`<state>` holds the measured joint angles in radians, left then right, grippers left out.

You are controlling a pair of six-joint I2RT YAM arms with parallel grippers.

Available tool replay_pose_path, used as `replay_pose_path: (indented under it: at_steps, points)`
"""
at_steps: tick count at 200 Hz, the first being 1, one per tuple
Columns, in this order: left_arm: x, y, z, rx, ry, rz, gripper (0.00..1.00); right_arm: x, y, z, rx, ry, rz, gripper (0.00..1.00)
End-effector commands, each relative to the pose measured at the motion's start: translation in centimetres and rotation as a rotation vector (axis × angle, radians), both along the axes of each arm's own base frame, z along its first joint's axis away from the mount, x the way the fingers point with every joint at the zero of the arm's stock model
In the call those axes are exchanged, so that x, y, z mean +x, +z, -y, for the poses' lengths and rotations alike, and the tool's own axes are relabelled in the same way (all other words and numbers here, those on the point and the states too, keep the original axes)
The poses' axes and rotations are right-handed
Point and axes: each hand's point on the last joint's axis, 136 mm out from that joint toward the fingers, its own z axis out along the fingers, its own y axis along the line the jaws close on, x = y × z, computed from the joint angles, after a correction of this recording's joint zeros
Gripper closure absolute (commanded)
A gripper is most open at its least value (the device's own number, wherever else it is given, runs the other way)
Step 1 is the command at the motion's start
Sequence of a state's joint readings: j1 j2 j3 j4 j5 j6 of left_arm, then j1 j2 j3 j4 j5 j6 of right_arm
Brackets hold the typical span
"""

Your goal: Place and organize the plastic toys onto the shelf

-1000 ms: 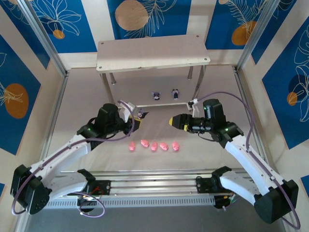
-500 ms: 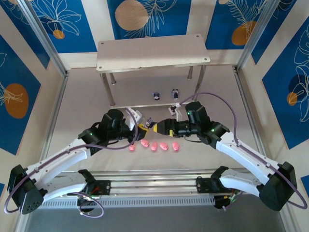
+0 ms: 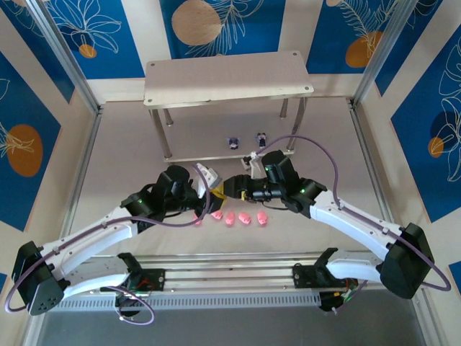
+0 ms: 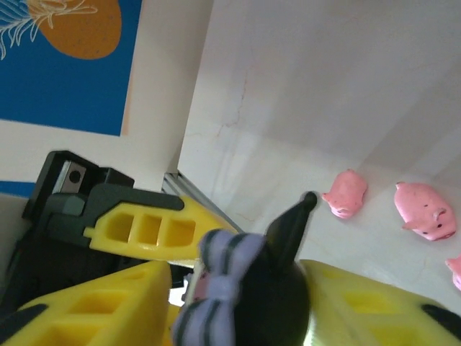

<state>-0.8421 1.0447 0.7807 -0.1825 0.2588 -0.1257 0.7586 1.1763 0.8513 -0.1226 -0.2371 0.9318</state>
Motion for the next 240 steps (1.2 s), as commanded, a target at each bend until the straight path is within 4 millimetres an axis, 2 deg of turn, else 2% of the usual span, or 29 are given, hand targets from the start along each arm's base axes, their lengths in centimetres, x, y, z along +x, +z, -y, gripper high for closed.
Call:
replay_pose_path:
  at_steps: [1, 15, 21, 43, 73, 90, 122, 146, 169, 193, 218, 240]
  points:
    - [0.2, 2.0, 0.7, -0.05, -0.003, 0.031, 0.8, 0.3, 2.1, -1.0, 0.039, 0.024, 0.055, 0.64]
    - [0.1, 2.0, 0.7, -0.049, -0.002, 0.03, 0.78, 0.0, 2.2, -1.4, 0.041, 0.046, 0.062, 0.78]
    - [0.1, 2.0, 0.6, -0.048, 0.001, 0.03, 0.77, -0.1, 2.3, -1.4, 0.041, 0.052, 0.068, 0.81]
    - [-0.2, 2.0, 0.7, -0.038, -0.018, 0.016, 0.6, -0.3, 2.5, -1.3, 0.028, 0.068, 0.098, 0.92]
    - [-1.7, 2.2, 0.5, 0.01, -0.1, -0.009, 0.5, -0.6, 3.8, 0.0, -0.057, 0.109, 0.24, 0.94]
    - [-2.1, 2.1, -0.1, 0.056, -0.118, -0.02, 0.48, -0.3, 4.2, 1.6, -0.155, 0.108, 0.321, 0.94]
    - [-0.5, 2.6, -2.9, 0.123, 0.015, 0.013, 0.47, 0.8, 4.4, 3.7, -0.301, 0.085, 0.431, 0.95]
    - [2.8, 3.6, -8.0, 0.167, 0.306, 0.006, 0.46, 1.7, 4.5, 4.0, -0.368, 0.094, 0.499, 0.94]
    - [3.9, 4.9, -11.9, 0.13, 0.477, -0.02, 0.46, 3.1, 4.6, 3.1, -0.432, 0.109, 0.578, 0.94]
    - [4.3, 5.7, -14.9, 0.098, 0.588, -0.023, 0.46, 5.0, 4.4, 0.9, -0.499, 0.136, 0.681, 0.94]
    - [4.4, 6.8, -16.6, 0.077, 0.651, -0.002, 0.45, 6.9, 3.3, -2.5, -0.561, 0.215, 0.775, 0.94]
    - [4.4, 7.8, -17.3, 0.06, 0.673, 0.03, 0.44, 8.8, 1.9, -5.4, -0.585, 0.273, 0.844, 0.93]
